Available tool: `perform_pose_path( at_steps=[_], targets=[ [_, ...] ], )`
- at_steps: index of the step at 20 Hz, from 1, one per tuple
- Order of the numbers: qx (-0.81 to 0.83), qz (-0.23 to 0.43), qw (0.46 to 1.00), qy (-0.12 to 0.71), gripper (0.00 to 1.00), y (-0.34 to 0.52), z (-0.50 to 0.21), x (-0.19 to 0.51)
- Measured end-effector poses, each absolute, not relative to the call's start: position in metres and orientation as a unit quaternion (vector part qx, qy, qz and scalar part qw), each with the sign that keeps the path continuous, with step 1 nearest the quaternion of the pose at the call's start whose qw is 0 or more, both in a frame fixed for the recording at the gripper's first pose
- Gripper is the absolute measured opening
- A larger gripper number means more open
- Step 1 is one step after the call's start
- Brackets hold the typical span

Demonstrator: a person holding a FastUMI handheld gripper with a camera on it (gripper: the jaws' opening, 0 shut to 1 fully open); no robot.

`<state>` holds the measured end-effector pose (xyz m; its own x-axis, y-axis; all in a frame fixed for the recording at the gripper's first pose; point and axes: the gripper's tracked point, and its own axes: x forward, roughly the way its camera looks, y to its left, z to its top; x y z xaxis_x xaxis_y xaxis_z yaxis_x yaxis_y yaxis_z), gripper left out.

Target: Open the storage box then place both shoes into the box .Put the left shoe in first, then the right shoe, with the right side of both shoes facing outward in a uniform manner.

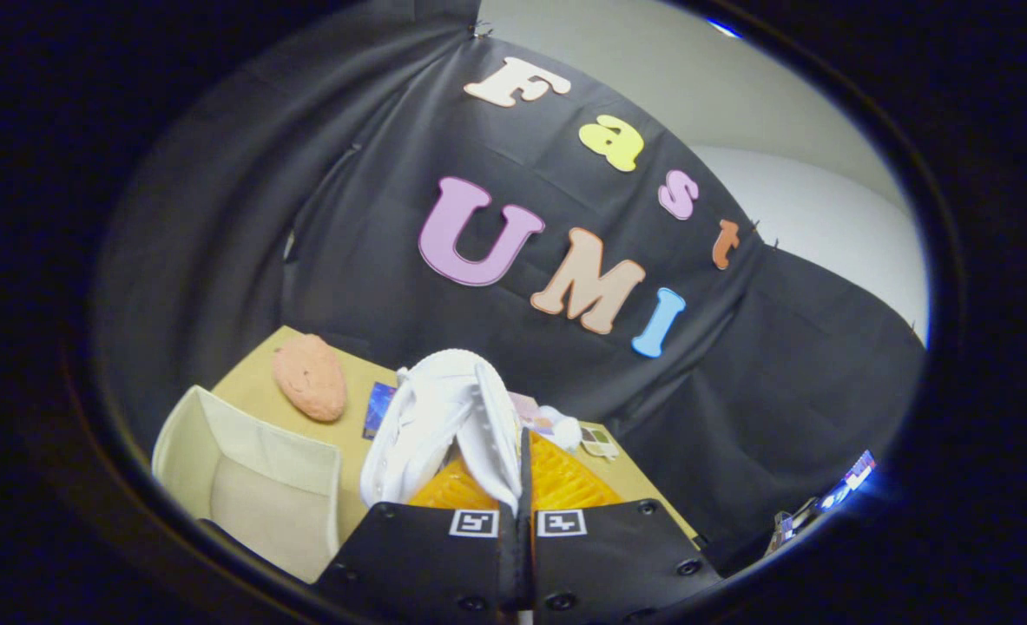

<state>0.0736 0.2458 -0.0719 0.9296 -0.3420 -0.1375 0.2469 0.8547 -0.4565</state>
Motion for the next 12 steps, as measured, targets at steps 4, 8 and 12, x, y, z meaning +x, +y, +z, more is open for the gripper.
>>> perform_pose_path(
  at_steps=[4,8,12],
  targets=[
    [-0.174,-0.12,0.968,0.134,0.02,0.298,-0.099,0.068],
    [-0.145,-0.1,0.964,0.199,0.02,0.334,-0.146,0.066],
    [-0.117,-0.092,0.948,0.28,0.03,0.363,-0.199,0.057]
  ],
)
